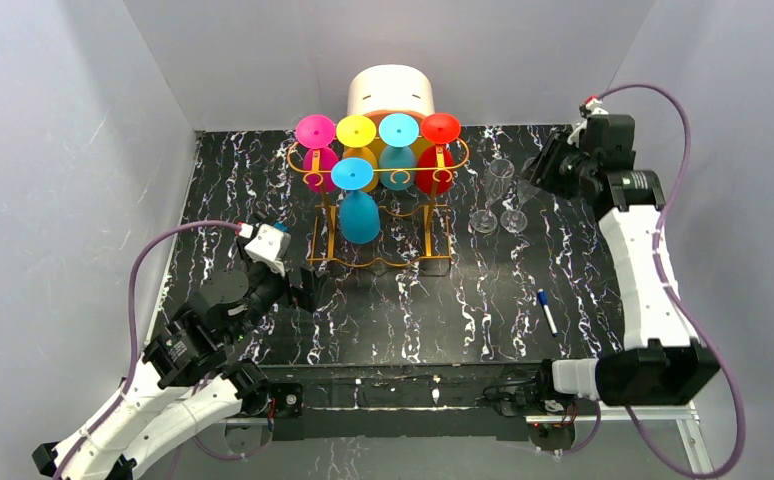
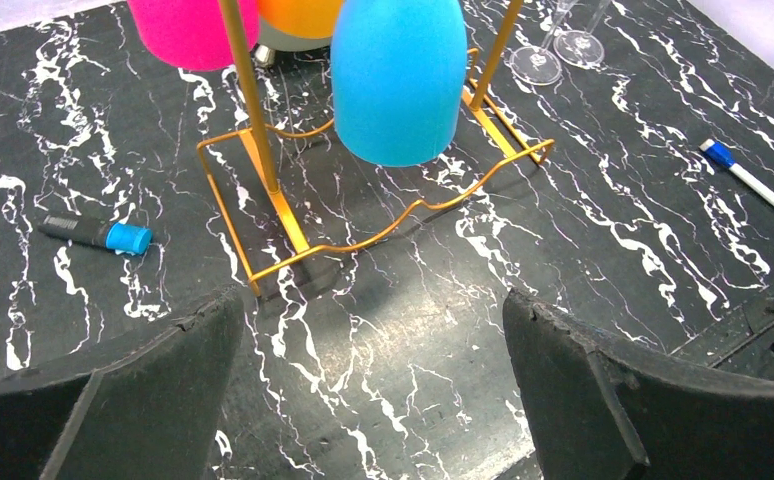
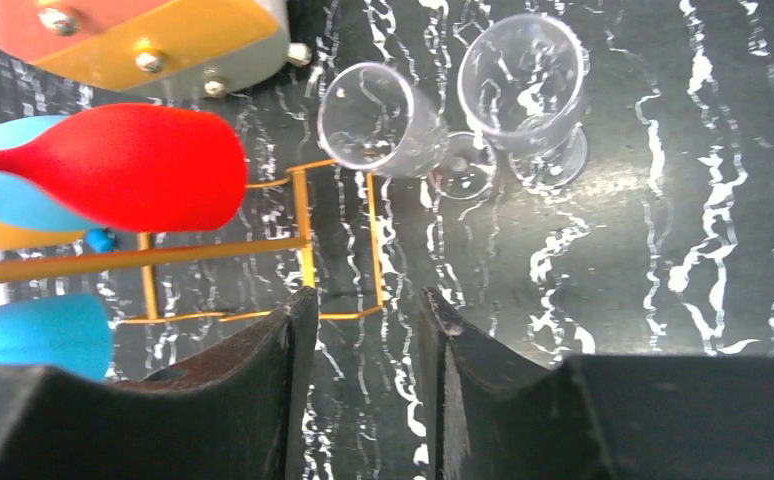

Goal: Take the wine glass off the wine glass rack
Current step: Pick up the wine glass from the wine rack.

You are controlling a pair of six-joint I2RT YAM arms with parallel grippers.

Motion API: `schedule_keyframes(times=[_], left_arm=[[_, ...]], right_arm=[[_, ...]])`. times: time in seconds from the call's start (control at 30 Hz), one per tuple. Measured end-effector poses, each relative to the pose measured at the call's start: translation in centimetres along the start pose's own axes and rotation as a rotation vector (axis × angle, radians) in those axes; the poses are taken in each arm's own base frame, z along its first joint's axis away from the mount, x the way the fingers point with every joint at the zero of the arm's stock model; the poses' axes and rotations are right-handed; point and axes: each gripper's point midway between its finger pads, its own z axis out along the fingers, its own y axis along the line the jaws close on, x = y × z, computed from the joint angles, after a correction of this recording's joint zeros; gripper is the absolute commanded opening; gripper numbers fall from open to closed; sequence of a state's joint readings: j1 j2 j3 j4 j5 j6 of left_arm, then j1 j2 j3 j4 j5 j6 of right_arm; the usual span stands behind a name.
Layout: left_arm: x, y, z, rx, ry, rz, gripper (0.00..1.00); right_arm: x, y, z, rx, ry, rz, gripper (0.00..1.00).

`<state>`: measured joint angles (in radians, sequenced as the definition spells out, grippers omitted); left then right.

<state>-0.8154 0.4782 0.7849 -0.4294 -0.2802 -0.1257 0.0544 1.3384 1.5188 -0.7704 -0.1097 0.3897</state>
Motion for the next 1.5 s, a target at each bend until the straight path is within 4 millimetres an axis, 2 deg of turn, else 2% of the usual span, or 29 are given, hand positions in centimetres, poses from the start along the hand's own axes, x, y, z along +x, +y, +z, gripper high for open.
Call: schedule_keyframes(times=[0.1,0.3,0.47,0.6,0.73,0.9,0.97,1.03,1.1,1.17,1.3,1.37,1.5], left_arm=[[0.0,0.4,0.0,-0.028,0.001,-0.008,0.98],[0.1,2.2,0.0,-0.134,0.000,-0.033,0.98],[0.6,3.9,-0.3,-0.234,0.009,-0.050,0.98],[0.5,4.6,-0.7,-0.277,-0.002,-0.070,0.98],[0.8,6.4,-1.3,-0.400,-0.015,-0.131,0.98],[1.2,8.2,-2.1,-0.521,-0.026,-0.187,0.98],[1.4,8.4,-2.0,-0.544,-0.022,-0.194,0.98],[1.7,8.4,-1.7,-0.560,-0.008,-0.191,0.98],[2.0,8.4,-1.2,-0.571,0.013,-0.183,0.98],[2.4,8.3,-0.8,-0.578,0.032,-0.176,0.98],[2.9,8.3,-0.3,-0.589,0.061,-0.164,0.98],[2.9,8.3,-0.2,-0.594,0.062,-0.167,0.98],[2.0,8.2,-0.3,-0.597,0.037,-0.199,0.98]], right_arm=[[1.4,0.7,-1.6,-0.055,-0.023,0.042,0.52],[4.3,3.7,-4.5,-0.271,-0.051,0.156,0.53],[7.5,5.2,-5.0,-0.390,0.024,0.213,0.56],[9.7,6.3,-5.5,-0.456,0.081,0.244,0.53],[9.9,8.1,-7.6,-0.531,0.045,0.241,0.53],[9.2,10.6,-10.7,-0.644,-0.024,0.228,0.53],[9.2,11.5,-10.9,-0.671,-0.022,0.222,0.52],[10.0,12.5,-10.2,-0.667,0.018,0.217,0.52],[11.2,14.0,-9.3,-0.635,0.072,0.191,0.52],[12.6,16.5,-8.8,-0.614,0.121,0.134,0.52],[14.8,21.7,-9.4,-0.619,0.132,0.019,0.54],[15.2,23.7,-9.9,-0.621,0.116,-0.013,0.57],[14.6,27.7,-10.0,-0.590,0.031,-0.045,0.59]])
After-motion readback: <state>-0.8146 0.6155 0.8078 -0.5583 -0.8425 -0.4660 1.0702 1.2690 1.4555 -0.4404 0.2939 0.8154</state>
